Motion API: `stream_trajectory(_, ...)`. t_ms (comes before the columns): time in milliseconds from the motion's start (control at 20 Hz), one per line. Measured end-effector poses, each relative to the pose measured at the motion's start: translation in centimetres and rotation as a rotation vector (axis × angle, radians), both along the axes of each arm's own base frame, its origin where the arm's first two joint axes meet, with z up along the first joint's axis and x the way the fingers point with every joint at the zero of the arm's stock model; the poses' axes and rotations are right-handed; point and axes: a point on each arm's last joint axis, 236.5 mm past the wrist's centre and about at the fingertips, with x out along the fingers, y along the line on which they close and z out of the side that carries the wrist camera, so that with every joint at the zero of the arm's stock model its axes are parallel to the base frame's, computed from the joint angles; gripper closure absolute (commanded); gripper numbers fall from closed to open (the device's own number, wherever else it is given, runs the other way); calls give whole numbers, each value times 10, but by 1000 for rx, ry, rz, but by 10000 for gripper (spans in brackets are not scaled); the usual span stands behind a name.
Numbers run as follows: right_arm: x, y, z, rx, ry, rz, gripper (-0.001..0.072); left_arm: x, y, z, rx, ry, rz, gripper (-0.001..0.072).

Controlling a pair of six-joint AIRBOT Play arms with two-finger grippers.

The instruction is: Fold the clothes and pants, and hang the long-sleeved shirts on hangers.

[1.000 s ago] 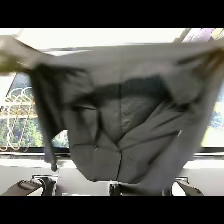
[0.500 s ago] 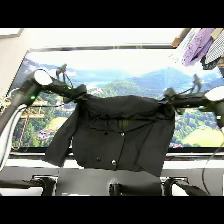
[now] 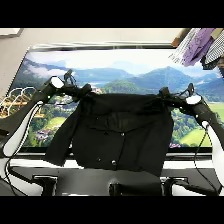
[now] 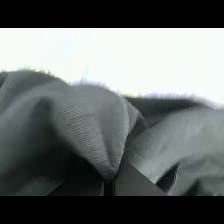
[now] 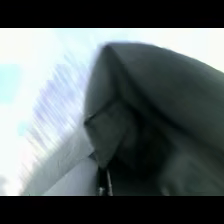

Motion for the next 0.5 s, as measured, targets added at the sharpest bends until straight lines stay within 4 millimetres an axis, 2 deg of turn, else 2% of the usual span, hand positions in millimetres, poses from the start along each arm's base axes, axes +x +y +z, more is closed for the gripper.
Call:
stream_trajectory(50, 8, -4, 4, 11, -26, -32, 658, 10, 0, 3, -19, -27, 31, 678)
stream_trajectory(100, 14, -7, 9, 18, -49, -56, 596, 19, -1, 5, -37, -49, 61, 675)
stream_trajectory(150, 19, -9, 13, 18, -69, -68, 480, 25, -1, 6, -50, -63, 84, 627)
stream_trajectory(200, 23, -11, 16, 10, -87, -69, 326, 30, -1, 6, -60, -73, 102, 473)
stream_trajectory(250, 26, -11, 20, -3, -106, -60, 250, 33, 0, 4, -65, -76, 115, 295)
stream_trajectory(300, 28, -11, 24, -21, -123, -39, 243, 35, 1, 3, -70, -76, 126, 202)
stream_trajectory(350, 28, -10, 30, -38, -138, -3, 243, 38, 4, 4, -77, -78, 137, 164)
stream_trajectory(500, 17, -8, 58, -171, -176, 178, 244, 44, 28, 21, -76, -104, 161, 163)
